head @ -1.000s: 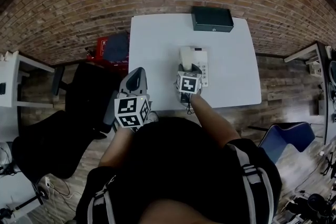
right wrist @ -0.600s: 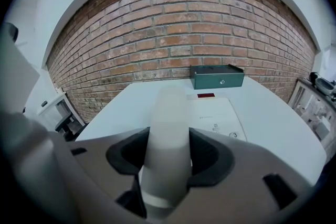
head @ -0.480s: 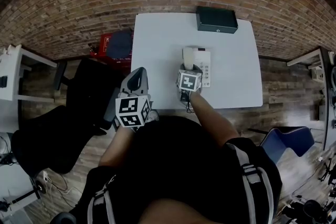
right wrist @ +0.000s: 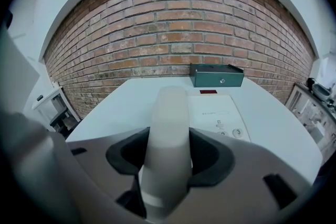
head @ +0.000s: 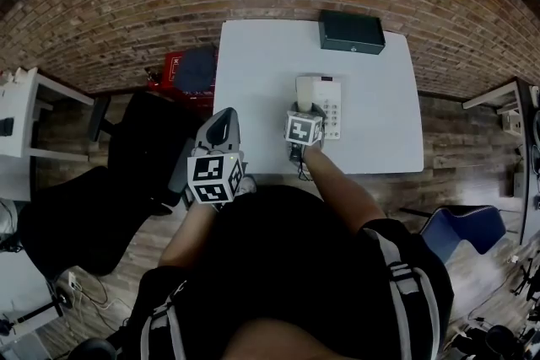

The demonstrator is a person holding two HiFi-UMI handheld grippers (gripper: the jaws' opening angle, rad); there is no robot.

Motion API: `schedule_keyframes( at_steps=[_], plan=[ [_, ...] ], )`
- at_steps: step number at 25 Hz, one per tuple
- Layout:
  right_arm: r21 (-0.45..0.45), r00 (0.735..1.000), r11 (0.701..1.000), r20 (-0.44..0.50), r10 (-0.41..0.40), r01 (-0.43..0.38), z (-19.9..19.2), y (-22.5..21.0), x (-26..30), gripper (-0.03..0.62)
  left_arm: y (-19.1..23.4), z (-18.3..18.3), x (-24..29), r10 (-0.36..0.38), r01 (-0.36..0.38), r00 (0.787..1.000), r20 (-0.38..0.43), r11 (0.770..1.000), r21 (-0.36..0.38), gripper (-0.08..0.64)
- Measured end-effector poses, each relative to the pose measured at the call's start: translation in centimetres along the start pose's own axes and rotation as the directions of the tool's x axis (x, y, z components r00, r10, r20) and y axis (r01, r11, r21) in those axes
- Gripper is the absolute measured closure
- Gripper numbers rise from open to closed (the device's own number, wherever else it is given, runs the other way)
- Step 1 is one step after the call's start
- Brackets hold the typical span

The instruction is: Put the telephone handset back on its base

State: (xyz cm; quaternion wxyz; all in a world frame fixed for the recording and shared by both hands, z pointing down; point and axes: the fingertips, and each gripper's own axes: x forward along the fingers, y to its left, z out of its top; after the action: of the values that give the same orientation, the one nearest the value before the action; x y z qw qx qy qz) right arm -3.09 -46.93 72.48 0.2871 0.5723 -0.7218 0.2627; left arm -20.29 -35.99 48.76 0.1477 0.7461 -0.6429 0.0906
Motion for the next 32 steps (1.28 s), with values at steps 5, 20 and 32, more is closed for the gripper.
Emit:
schedule_keyframes(
  at_steps=[5,20,32],
  plan=[
    [-0.018,1.0,1.0,0.004,-0.002,0.003,-0.1,0.2,0.1,0.39,0.0,-0.4,-0.1,-0.003,0.003,1.0,-0.003,1.0,-0.008,0.558],
    [0.059,0.917,0.984,0.376,0.135,-0.169,6.9,-2.1,-7.6,0.537,-1.1,-0.5,1.7,-0.05,0.049,0.999,-0.01,0.998,-0.028,0.558],
    [-0.035,0.743,0.985,0.651,0.151,-0.169,15.3,-4.9,-21.5,0.594,-4.1,1.8,4.4,-0.133,0.133,0.99,0.052,0.991,-0.004,0.558]
  ],
)
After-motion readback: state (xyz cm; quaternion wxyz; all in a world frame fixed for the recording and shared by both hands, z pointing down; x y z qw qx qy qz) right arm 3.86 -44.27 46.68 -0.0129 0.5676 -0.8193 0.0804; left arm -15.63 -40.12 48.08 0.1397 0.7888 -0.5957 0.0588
